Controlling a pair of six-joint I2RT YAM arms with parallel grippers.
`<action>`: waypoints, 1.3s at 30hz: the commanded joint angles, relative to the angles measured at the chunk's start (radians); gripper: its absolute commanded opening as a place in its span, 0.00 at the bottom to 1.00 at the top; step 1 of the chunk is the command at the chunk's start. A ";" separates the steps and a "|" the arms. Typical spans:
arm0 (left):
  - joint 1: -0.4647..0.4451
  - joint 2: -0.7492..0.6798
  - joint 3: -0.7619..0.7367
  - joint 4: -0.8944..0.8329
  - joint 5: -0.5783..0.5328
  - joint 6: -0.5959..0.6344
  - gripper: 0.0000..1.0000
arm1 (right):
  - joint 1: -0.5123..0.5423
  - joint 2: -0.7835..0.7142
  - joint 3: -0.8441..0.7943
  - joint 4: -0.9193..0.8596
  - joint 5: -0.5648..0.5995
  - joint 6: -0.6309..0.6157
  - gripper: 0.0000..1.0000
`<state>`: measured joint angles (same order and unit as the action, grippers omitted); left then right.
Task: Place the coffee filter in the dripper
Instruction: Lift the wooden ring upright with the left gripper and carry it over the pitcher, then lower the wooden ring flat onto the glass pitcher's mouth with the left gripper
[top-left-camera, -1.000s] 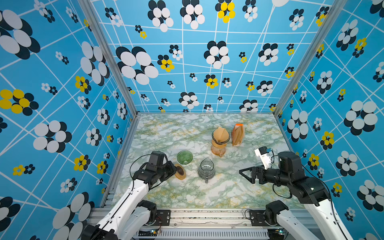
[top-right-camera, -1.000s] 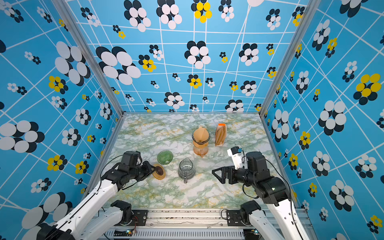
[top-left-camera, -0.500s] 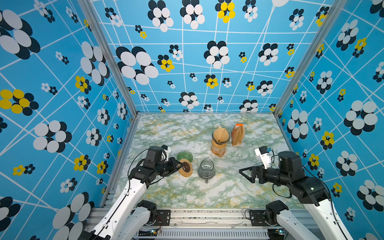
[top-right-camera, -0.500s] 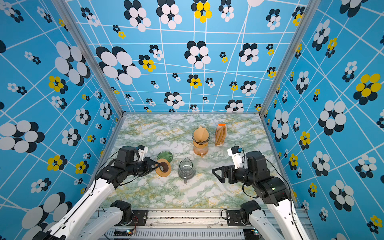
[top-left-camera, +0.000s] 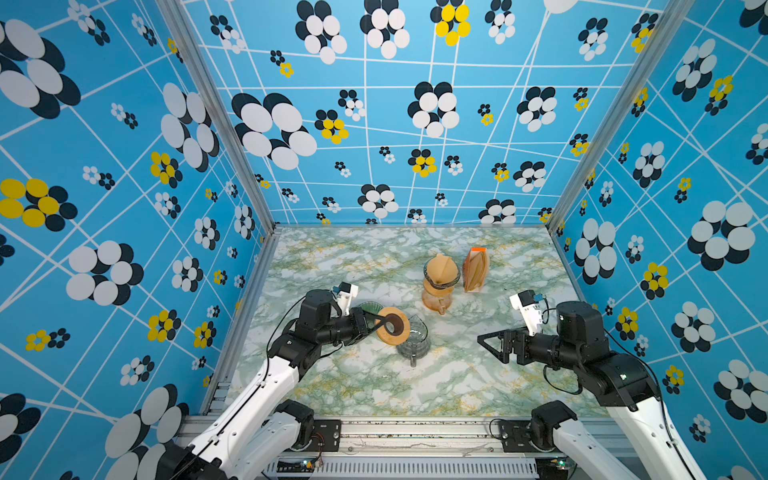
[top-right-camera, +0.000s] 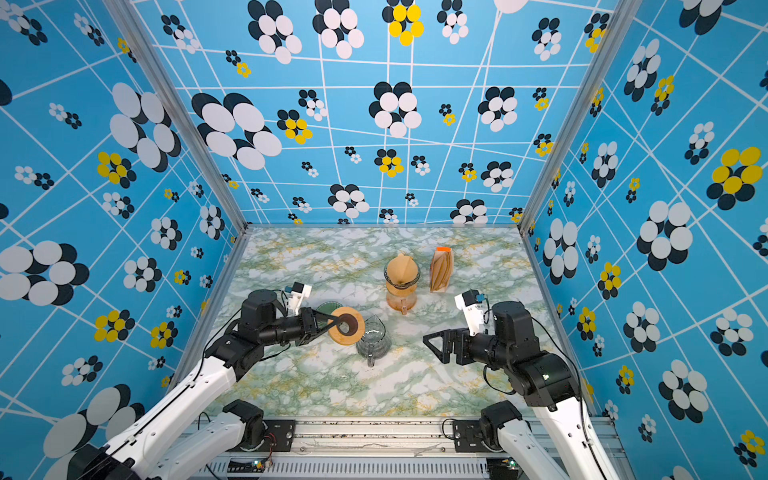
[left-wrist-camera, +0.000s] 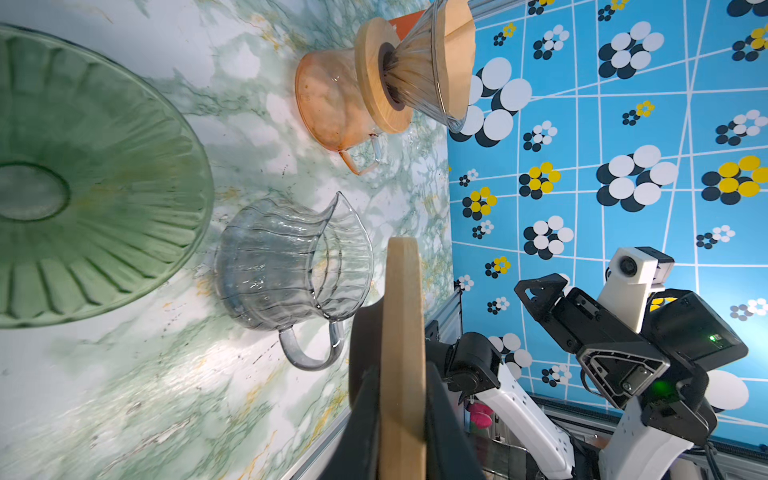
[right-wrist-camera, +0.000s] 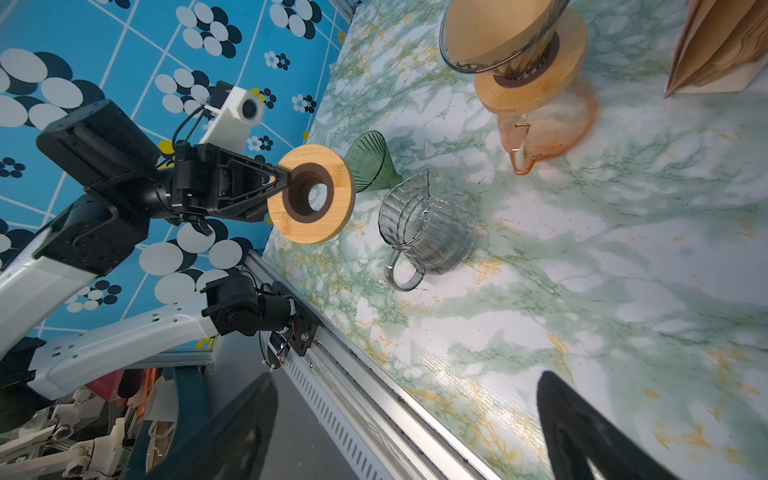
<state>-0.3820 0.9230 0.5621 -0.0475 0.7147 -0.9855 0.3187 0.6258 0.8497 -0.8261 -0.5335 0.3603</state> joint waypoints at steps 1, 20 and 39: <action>-0.034 0.048 -0.036 0.231 0.027 -0.082 0.17 | 0.006 -0.001 -0.018 0.021 -0.016 0.017 0.98; -0.118 0.356 -0.055 0.596 0.066 -0.169 0.17 | 0.006 -0.009 -0.034 0.014 -0.026 0.006 0.98; -0.121 0.471 -0.055 0.629 0.092 -0.164 0.19 | 0.007 -0.009 -0.046 0.025 -0.088 -0.005 0.99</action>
<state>-0.4980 1.3865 0.5114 0.5484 0.7807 -1.1572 0.3187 0.6235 0.8120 -0.8181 -0.6086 0.3737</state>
